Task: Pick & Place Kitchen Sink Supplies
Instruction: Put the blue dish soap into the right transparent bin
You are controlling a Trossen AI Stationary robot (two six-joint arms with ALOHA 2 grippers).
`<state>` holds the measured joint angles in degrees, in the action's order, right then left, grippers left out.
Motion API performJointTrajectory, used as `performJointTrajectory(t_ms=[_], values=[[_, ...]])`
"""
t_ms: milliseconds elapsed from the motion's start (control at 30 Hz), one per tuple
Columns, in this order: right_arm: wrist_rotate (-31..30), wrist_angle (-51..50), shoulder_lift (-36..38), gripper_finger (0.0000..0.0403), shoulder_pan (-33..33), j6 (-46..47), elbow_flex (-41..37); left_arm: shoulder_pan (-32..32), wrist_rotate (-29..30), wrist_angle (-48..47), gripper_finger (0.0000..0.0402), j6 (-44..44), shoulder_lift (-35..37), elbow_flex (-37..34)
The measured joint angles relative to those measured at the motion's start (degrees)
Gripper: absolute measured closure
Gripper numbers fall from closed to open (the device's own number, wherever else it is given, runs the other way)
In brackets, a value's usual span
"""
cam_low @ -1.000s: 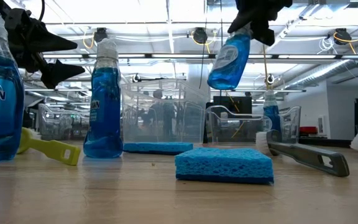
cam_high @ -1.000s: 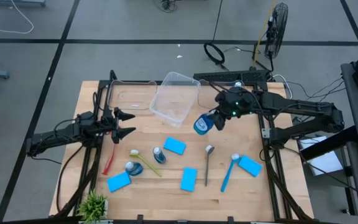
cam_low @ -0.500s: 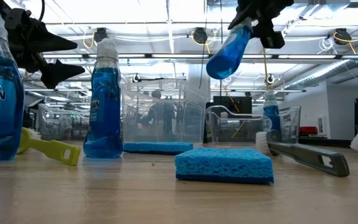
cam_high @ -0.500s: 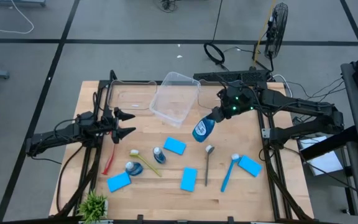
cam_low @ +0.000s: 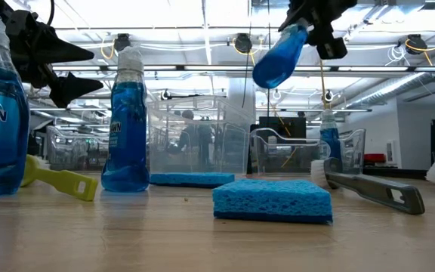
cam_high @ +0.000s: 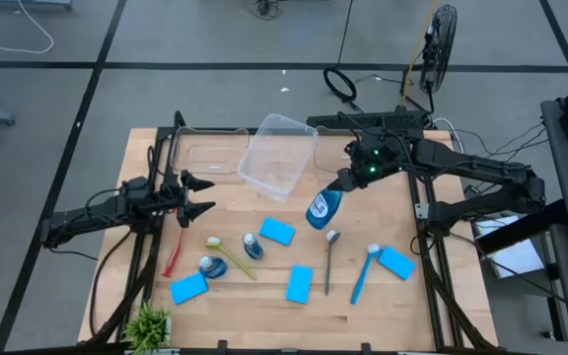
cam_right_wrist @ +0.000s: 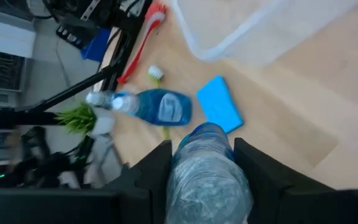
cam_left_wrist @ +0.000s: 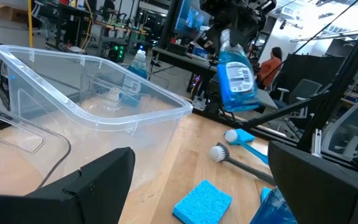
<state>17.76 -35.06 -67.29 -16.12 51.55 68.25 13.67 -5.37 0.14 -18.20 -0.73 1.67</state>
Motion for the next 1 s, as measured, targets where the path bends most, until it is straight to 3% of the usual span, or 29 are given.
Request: performJointTrajectory(t_ms=[200,733,1000], values=[[-8.5,-0.4,0.0,0.0266,-0.3,-6.2,0.0,0.0,0.0,0.0,0.0036,0.0,0.0,0.0],[-20.8,-5.1,11.1,0.0266,-10.6,-17.5,0.0,0.0,0.0,0.1,0.0036,0.0,0.0,0.0],[-23.9,-5.0,11.2,0.0266,-16.0,-23.6,0.0,0.0,0.0,0.1,0.0036,0.0,0.0,0.0]])
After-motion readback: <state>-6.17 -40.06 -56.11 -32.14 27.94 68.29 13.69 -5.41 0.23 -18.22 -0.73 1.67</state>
